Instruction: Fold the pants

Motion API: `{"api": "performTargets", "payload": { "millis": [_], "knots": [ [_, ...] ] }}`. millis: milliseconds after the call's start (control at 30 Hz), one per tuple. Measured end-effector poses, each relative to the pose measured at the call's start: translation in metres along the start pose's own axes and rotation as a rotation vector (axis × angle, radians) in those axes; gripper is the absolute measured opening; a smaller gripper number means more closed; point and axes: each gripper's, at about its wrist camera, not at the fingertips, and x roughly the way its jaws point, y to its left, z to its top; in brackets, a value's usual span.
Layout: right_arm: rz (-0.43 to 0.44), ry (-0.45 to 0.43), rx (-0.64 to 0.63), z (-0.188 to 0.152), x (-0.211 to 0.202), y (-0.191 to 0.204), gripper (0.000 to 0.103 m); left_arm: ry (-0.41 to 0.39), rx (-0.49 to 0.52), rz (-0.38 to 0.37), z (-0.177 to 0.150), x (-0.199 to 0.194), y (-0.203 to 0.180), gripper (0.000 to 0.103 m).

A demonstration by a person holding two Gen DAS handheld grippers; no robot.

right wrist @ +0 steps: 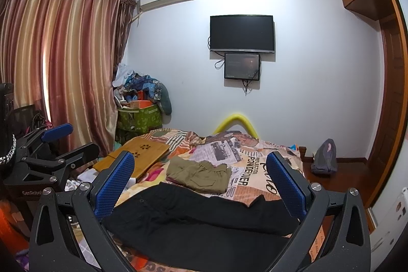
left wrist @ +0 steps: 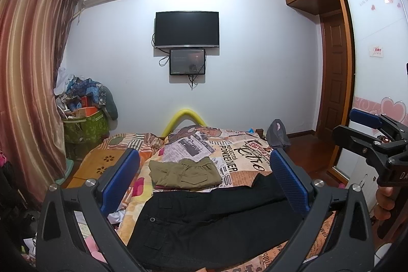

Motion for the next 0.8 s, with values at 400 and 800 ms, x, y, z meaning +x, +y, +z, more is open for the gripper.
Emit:
{"api": "performTargets", "payload": {
  "millis": [400, 800],
  "knots": [
    [0.006, 0.002, 0.001, 0.0039, 0.0000, 0.0000, 0.103, 0.008, -0.011, -0.007, 0.0002, 0.0036, -0.0006, 0.103],
    [0.016, 0.003, 0.002, 0.0019, 0.0019, -0.0038, 0.103, 0.017, -0.022, -0.011, -0.0020, 0.0065, 0.0036, 0.103]
  ]
}}
